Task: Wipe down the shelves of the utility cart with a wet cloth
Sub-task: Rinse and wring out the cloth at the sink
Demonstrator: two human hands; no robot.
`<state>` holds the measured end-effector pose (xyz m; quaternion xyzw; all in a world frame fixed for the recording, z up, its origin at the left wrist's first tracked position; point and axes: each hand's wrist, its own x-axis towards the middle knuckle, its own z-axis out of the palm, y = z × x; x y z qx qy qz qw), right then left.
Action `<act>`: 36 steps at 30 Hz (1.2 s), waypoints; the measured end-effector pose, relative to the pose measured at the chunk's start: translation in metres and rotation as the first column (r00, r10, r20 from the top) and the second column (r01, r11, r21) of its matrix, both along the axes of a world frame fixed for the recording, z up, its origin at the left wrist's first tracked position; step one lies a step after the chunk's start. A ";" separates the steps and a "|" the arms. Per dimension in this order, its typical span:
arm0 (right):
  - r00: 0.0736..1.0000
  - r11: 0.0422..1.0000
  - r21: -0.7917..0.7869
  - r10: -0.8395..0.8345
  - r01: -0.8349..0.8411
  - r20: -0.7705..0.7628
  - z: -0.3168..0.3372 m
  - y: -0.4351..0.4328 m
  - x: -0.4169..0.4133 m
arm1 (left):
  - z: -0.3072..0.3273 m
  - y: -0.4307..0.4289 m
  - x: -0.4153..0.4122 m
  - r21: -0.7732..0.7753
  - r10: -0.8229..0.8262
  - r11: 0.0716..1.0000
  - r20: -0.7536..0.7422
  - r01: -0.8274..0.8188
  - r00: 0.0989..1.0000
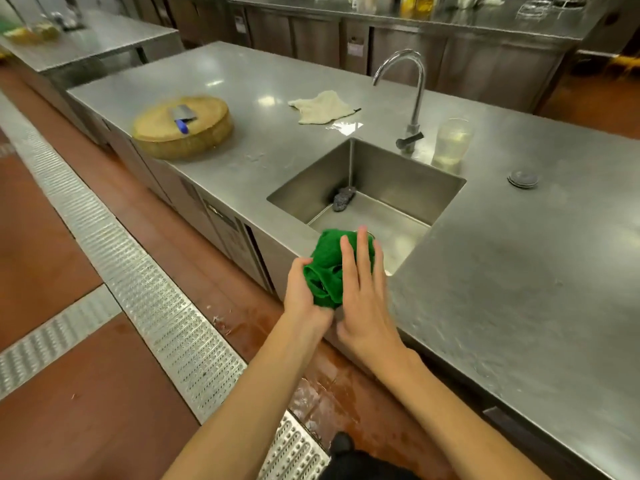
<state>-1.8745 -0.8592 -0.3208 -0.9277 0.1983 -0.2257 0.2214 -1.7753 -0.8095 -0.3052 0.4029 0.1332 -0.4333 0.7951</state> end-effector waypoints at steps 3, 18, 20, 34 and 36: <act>0.990 0.987 -0.081 -0.133 0.136 0.042 0.009 -0.031 0.039 | 0.012 -0.026 0.019 0.091 0.023 0.995 0.028 -0.025 0.999; 0.907 0.906 0.055 -0.418 0.420 -0.048 0.061 -0.172 0.126 | 0.029 -0.142 0.073 0.081 -0.068 0.996 0.594 0.025 0.801; 0.908 0.908 0.026 -0.418 0.419 -0.039 0.063 -0.175 0.138 | 0.040 -0.167 0.092 0.079 -0.015 0.996 0.572 -0.037 0.820; 0.850 0.815 -0.271 -0.526 0.512 0.024 0.060 -0.242 0.204 | 0.059 -0.299 0.232 0.099 -0.280 0.956 0.032 0.275 0.960; 0.860 0.793 -0.351 -0.504 0.498 0.082 0.058 -0.243 0.210 | 0.067 -0.310 0.233 0.091 -0.289 0.954 0.029 0.286 0.957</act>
